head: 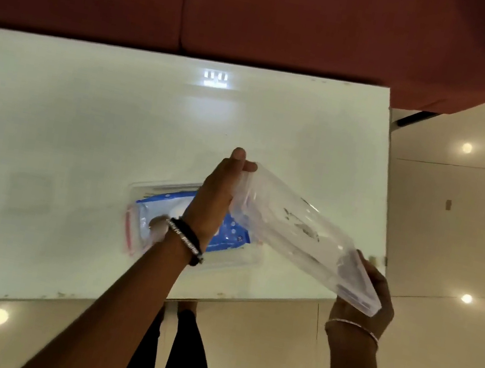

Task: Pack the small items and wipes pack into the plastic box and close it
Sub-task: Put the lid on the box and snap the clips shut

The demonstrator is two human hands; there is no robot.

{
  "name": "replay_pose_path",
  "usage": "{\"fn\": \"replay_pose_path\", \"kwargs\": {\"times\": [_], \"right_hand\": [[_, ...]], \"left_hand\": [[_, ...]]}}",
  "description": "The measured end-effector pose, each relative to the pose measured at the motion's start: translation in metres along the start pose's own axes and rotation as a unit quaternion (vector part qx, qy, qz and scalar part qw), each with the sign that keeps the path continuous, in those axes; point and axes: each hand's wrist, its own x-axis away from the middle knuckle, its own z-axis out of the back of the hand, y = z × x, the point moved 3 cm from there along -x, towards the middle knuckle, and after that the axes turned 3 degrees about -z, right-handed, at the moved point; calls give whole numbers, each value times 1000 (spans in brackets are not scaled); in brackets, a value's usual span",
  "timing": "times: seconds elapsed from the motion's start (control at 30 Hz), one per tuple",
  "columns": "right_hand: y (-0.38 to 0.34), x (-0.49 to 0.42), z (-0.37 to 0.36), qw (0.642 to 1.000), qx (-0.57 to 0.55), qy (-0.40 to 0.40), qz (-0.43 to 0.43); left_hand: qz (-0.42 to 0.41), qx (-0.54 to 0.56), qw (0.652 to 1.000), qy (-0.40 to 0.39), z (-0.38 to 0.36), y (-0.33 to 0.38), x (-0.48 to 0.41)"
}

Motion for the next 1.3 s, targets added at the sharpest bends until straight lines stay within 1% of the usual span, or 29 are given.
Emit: {"fn": "replay_pose_path", "kwargs": {"times": [0.1,0.2,0.27,0.3,0.37,0.4,0.47,0.53,0.6,0.67,0.77,0.93,1.17,1.3], "right_hand": [[-10,21,-32,993,-35,-100,-59],[-11,38,-58,967,-80,-190,-151],[-8,48,-74,947,-91,-254,-174],[-3,51,-82,949,-63,-260,-168],[10,53,-94,967,47,-219,-120],[17,53,-100,970,102,-201,-87],[30,54,-111,956,210,-205,-7],[39,53,-117,927,296,-221,63],[46,50,-122,910,333,-222,111],[50,45,-128,908,341,-205,134],[55,40,-135,901,366,-181,147],[68,39,-137,883,425,-169,106],[73,33,-133,860,470,-174,94],[74,29,-133,844,490,-195,103]], "left_hand": [[-28,67,996,43,45,2,32],[-56,31,995,73,87,-7,59],[-68,-2,994,85,111,-16,75],[-72,-16,993,90,121,-20,82],[-77,-52,990,102,132,-29,91],[-76,-72,988,115,137,-33,93],[-71,-105,982,143,145,-42,93],[-60,-130,976,164,149,-48,90],[-51,-139,973,176,150,-52,85],[-47,-145,970,190,149,-57,80],[-47,-176,959,215,147,-64,75],[-41,-245,931,267,146,-71,75],[4,-183,944,275,156,-77,76],[21,-187,938,290,157,-80,79]]}}
